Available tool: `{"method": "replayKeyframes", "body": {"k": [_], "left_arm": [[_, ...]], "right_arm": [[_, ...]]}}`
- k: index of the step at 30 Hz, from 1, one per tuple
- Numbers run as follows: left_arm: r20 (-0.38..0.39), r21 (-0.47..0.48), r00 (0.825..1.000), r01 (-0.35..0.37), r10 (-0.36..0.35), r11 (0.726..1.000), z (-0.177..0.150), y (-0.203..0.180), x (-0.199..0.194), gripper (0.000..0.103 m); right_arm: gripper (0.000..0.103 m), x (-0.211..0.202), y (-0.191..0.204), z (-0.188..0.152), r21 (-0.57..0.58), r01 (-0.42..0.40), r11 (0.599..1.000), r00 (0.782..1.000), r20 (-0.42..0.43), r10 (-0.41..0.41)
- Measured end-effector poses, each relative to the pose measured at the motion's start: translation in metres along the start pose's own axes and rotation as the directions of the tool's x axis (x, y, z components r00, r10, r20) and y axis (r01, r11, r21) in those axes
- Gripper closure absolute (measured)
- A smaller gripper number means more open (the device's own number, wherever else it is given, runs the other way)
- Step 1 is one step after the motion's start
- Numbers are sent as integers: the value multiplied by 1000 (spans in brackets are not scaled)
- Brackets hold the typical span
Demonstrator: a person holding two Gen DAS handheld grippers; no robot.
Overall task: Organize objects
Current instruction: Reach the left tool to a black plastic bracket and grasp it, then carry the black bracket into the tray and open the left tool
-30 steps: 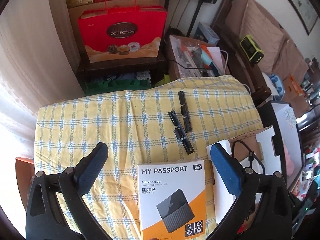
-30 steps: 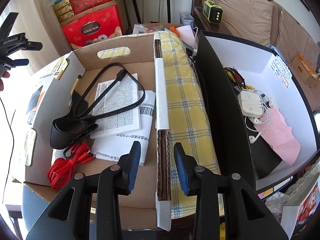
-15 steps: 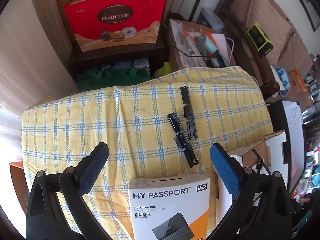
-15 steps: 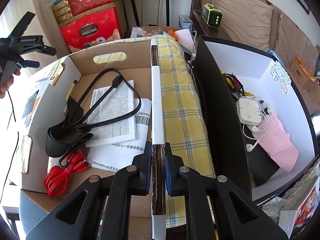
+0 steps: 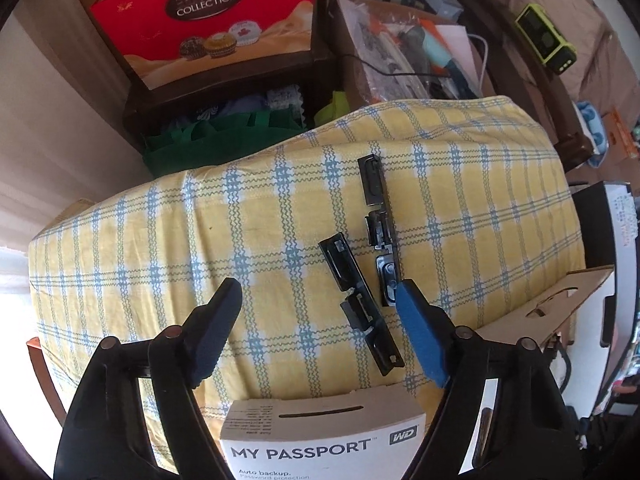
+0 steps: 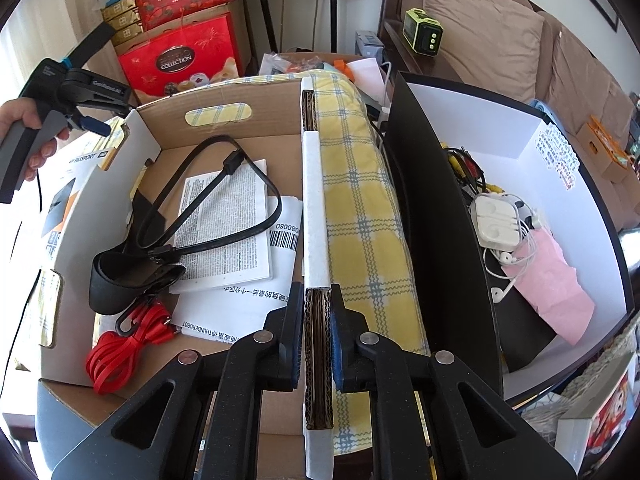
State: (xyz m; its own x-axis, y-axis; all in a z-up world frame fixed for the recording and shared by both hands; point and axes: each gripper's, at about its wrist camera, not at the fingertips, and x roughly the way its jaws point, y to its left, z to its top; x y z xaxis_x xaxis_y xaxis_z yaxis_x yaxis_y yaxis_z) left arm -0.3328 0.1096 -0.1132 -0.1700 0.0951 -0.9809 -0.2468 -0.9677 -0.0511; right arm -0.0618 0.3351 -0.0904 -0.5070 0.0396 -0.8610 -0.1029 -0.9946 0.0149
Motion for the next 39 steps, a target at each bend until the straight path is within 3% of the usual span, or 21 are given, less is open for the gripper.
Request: {"method": "replayKeyframes", "body": {"k": [2,9,13,19,30,39], "left_arm": [[-10,-2,1000,-10,10,1000,2,-2,6,35],[11,0,1000,-17,17,1000,4,-3,6,37],[33,19,998,-59,58,998,2,-4,3,67],[54,11,997,-49,49,999,-1,4,0,90],[125,-35,992,22,-17,999,-6,28,-26,90],[254,-35,966,64,-53,997,-39,53,-82,90]], "right_arm": [[93,0,1,0,-1,4,1000,1000,0,-4],[93,0,1,0,-4,7,1000,1000,0,-7],[93,-1,1,-1,-1,5,1000,1000,0,-5],[93,-1,1,-1,2,2,1000,1000,-1,-2],[93,1,0,-1,5,-4,1000,1000,-6,4],[93,1,-6,-2,27,-39,999,999,-4,39]]}}
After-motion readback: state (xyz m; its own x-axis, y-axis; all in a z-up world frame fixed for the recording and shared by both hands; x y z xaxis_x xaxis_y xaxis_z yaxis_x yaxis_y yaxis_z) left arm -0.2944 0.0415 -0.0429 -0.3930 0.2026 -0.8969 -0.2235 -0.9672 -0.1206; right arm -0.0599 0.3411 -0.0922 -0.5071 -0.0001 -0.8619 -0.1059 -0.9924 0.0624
